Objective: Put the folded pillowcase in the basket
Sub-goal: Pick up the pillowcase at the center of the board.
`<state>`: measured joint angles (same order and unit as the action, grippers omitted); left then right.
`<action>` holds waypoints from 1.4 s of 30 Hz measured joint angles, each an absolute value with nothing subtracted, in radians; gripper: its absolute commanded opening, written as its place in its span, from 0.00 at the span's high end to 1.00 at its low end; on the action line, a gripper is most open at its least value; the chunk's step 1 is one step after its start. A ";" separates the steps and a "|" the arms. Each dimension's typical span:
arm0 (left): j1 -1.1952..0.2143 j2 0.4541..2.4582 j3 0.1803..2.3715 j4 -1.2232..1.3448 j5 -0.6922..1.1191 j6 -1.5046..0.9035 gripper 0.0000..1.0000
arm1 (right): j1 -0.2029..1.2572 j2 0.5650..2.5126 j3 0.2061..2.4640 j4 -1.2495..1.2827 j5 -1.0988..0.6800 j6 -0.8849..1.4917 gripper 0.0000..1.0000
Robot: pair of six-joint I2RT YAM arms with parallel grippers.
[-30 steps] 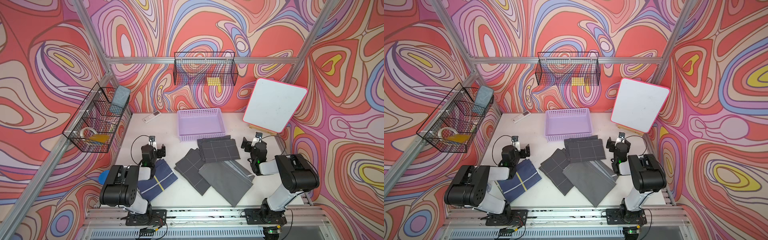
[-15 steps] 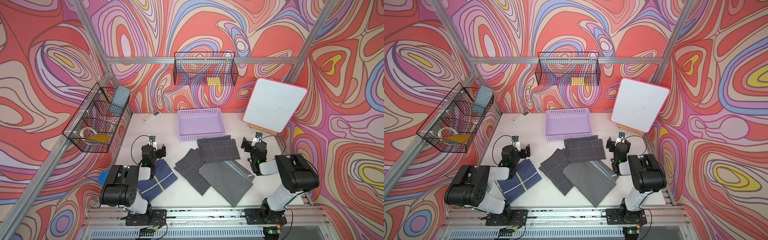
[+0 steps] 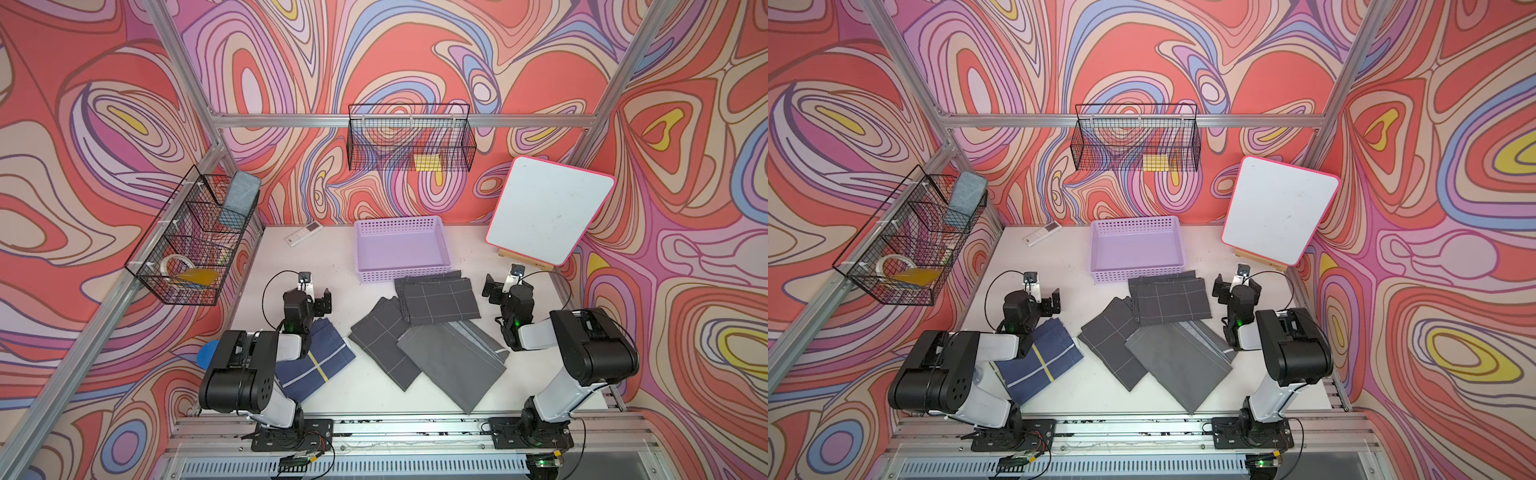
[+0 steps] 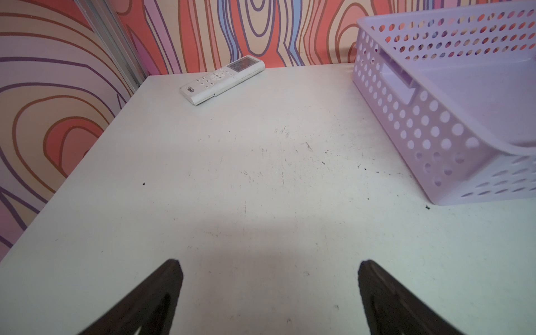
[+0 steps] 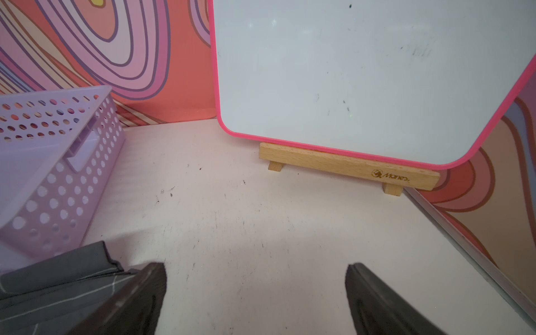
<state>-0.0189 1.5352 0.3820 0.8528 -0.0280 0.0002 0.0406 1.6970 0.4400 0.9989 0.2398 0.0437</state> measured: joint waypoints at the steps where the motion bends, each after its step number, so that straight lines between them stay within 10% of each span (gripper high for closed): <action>1: -0.019 1.535 0.382 0.853 -0.028 0.000 0.01 | 0.041 1.697 0.440 0.999 0.240 0.044 0.02; 15: -0.019 1.510 0.366 0.851 -0.057 -0.008 0.01 | 0.040 1.644 0.444 0.920 0.246 0.044 0.02; 28: -0.026 0.963 0.523 0.297 -0.093 -0.348 0.01 | 0.040 1.259 0.704 0.273 0.207 0.222 0.02; 42: -0.189 1.077 0.587 0.086 0.300 -0.588 0.01 | 0.041 1.475 0.939 -0.216 -0.184 0.317 0.08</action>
